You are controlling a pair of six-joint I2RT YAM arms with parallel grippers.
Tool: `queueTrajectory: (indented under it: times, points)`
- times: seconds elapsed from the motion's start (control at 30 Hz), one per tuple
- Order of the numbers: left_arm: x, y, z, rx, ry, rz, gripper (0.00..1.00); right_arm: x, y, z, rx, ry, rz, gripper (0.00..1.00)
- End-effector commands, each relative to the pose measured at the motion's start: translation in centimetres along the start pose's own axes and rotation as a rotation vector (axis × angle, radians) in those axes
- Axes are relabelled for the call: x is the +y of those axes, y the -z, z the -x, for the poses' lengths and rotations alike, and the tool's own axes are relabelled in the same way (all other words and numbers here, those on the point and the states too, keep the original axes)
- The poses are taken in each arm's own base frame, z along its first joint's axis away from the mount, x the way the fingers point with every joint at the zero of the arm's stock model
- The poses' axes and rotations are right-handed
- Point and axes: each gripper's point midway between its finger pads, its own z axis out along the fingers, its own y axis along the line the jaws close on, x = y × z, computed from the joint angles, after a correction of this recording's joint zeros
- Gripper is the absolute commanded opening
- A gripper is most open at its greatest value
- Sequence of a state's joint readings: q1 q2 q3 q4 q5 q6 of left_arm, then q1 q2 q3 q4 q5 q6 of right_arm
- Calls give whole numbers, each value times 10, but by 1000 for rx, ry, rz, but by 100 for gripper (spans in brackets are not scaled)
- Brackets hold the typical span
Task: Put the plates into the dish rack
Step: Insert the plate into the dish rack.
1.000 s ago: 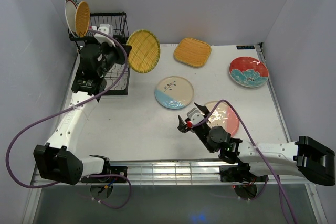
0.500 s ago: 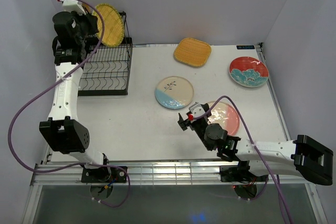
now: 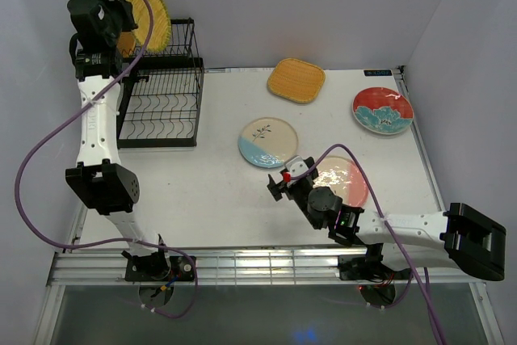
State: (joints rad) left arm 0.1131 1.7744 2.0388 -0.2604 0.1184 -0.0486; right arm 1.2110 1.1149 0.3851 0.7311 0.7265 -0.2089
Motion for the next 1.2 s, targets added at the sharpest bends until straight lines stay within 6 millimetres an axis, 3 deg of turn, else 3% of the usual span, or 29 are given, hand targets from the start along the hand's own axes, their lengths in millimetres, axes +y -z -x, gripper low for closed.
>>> queueTrajectory:
  times: [0.0,0.03,0.07,0.3,0.63,0.73,1.17]
  points:
    - [9,6,49,-106,-62,-19,0,-2,-6,24,-51,-68,-18,90]
    - [12,-3,40,-87,-61,-26,0,-1,-6,24,-51,-70,-16,90]
    - [14,-3,50,-110,-66,-24,0,-2,-6,24,-52,-72,-19,90]
    - [40,-24,40,-127,-160,43,0,-2,-3,24,-57,-79,-11,90]
    - [44,-33,37,-168,-240,50,0,2,-1,26,-69,-83,20,90]
    - [53,-42,32,-165,-259,82,0,1,-1,26,-69,-85,18,90]
    - [56,-64,10,-152,-312,64,0,1,0,29,-77,-93,24,90]
